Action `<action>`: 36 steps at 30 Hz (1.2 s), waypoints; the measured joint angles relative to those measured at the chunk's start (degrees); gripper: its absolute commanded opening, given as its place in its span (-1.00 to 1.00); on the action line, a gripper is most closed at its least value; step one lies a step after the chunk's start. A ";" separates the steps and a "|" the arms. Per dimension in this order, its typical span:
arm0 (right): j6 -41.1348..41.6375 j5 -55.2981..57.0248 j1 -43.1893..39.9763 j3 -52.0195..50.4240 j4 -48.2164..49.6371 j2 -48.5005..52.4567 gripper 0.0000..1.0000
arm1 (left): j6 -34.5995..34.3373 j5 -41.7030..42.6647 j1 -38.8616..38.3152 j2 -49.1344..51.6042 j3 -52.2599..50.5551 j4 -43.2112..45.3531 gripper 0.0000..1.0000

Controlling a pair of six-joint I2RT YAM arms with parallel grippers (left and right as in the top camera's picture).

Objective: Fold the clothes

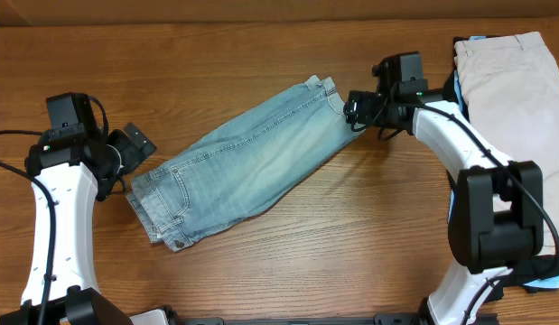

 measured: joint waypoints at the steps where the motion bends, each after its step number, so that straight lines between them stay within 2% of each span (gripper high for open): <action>1: 0.04 -0.48 0.00 0.00 -0.20 0.52 0.55 | 0.74 0.37 0.00 0.00 0.00 -0.02 1.00; 13: -0.59 -4.79 0.00 -0.55 -1.40 4.24 -0.08 | 3.76 1.20 0.00 0.00 0.00 -0.44 1.00; 18: -0.72 -5.22 -0.04 -0.72 0.85 5.86 -0.11 | 4.35 1.20 0.00 0.02 0.00 -0.63 1.00; 19: -0.70 -5.33 -0.04 -0.72 1.20 6.01 -0.19 | 4.37 1.20 0.00 0.09 0.00 -0.63 1.00; 20: -0.70 -5.51 -0.04 -0.72 1.92 6.12 -0.47 | 4.37 1.20 0.00 0.15 0.00 -0.74 1.00; 21: -0.81 -5.51 -0.04 -0.72 2.08 6.19 -0.90 | 4.37 1.20 0.00 0.26 0.00 -0.87 1.00; 27: 1.95 -4.02 -0.09 -0.20 1.95 6.95 -0.92 | 4.37 1.20 0.00 2.16 0.00 -1.20 1.00; 32: 9.94 -1.29 -1.03 2.16 -6.23 6.95 -0.92 | 4.37 1.20 0.00 4.74 0.02 -1.68 1.00; 36: 17.25 -0.04 -7.52 3.04 -15.98 6.05 -0.92 | 4.39 1.40 0.00 6.93 0.02 -2.16 1.00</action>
